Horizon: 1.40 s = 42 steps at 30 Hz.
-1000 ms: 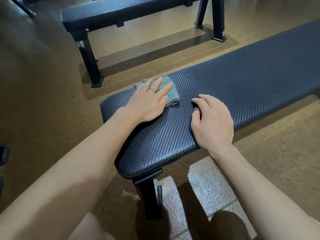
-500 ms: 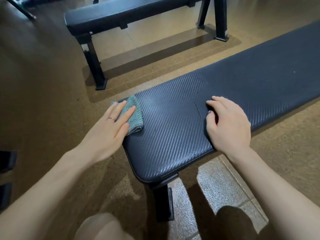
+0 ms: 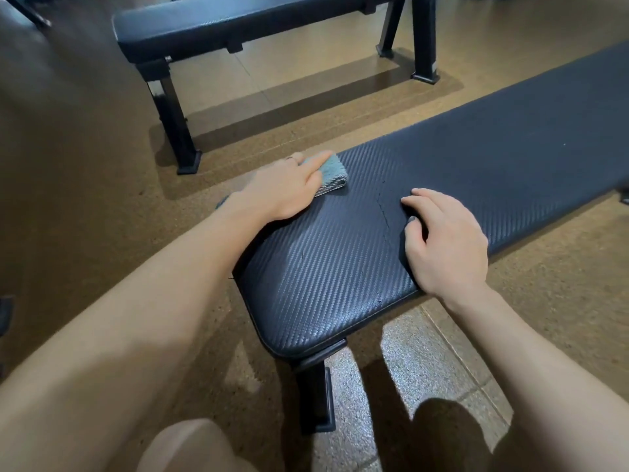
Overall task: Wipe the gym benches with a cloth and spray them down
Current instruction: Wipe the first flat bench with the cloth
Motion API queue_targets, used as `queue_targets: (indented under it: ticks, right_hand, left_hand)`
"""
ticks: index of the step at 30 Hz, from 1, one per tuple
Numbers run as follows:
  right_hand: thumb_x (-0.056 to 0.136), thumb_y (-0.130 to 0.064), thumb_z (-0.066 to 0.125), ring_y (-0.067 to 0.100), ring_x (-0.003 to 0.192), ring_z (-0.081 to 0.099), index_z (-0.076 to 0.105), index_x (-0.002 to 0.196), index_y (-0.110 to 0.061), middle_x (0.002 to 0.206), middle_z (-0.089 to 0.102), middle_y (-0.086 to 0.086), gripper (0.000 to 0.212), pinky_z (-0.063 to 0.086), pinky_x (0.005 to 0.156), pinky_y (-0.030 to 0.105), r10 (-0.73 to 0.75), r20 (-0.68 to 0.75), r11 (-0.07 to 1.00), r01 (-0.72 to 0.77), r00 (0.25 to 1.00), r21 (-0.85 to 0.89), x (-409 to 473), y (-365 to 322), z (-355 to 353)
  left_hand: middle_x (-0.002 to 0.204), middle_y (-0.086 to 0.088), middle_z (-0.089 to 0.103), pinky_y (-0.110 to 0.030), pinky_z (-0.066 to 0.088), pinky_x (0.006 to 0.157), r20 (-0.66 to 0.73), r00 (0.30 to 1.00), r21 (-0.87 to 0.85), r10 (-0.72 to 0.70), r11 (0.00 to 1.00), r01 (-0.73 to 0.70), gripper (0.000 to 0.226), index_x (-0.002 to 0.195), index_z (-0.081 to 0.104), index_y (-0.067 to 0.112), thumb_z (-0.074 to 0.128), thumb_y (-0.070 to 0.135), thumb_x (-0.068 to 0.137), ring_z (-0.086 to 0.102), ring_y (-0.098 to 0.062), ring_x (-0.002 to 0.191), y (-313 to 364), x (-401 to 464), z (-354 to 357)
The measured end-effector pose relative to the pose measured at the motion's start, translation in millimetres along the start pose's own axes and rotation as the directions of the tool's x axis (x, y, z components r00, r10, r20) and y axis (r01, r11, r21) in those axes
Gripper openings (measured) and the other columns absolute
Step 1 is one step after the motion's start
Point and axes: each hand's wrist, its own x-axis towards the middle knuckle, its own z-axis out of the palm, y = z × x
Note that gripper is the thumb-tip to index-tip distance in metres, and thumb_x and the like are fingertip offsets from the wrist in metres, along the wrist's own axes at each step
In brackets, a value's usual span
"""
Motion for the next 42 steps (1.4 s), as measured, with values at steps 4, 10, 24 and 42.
queue_targets:
  ticks: [4,10,24,42]
  right_hand:
    - [0.093,-0.020,0.047,0.017,0.129,0.053,0.068,0.122,-0.020,0.135,0.063,-0.004,0.035,0.040,0.112,0.038,0.014,-0.005,1.000,-0.014,1.000,-0.005,0,-3,0]
    - [0.092,-0.020,0.045,0.020,0.127,0.055,0.069,0.119,-0.017,0.133,0.064,0.000,0.036,0.041,0.111,0.040,0.003,-0.025,1.000,-0.003,1.000,-0.027,1,-4,4]
    - [0.090,-0.019,0.040,0.022,0.129,0.054,0.069,0.121,-0.013,0.134,0.065,0.002,0.043,0.039,0.113,0.040,-0.049,-0.036,0.999,0.049,0.998,-0.014,-1,0,2]
    - [0.091,-0.021,0.043,0.033,0.103,0.061,0.068,0.108,-0.010,0.109,0.069,0.010,0.032,0.043,0.090,0.042,-0.077,-0.039,0.996,0.075,0.996,-0.044,21,26,-19]
  left_hand:
    - [0.157,-0.005,0.040,-0.045,0.041,0.105,-0.050,0.994,-0.062,-0.099,0.993,0.096,0.052,0.161,0.024,0.031,0.022,0.039,0.110,0.045,-0.029,0.138,-57,-55,0]
    - [0.156,-0.006,0.037,-0.043,0.037,0.109,-0.066,0.981,-0.180,-0.184,0.969,0.170,0.051,0.160,0.027,0.027,0.026,0.036,0.110,0.043,-0.029,0.137,-70,-86,5]
    - [0.173,-0.005,0.000,-0.040,0.001,0.129,-0.009,0.991,0.130,0.131,0.983,-0.129,0.066,0.165,0.005,0.021,0.008,0.046,0.103,-0.002,-0.022,0.159,5,-80,28]
    - [0.173,-0.006,0.002,-0.045,0.010,0.129,-0.042,0.946,0.268,0.322,0.916,-0.300,0.063,0.164,0.005,0.015,0.012,0.043,0.109,-0.003,-0.023,0.159,60,-183,59]
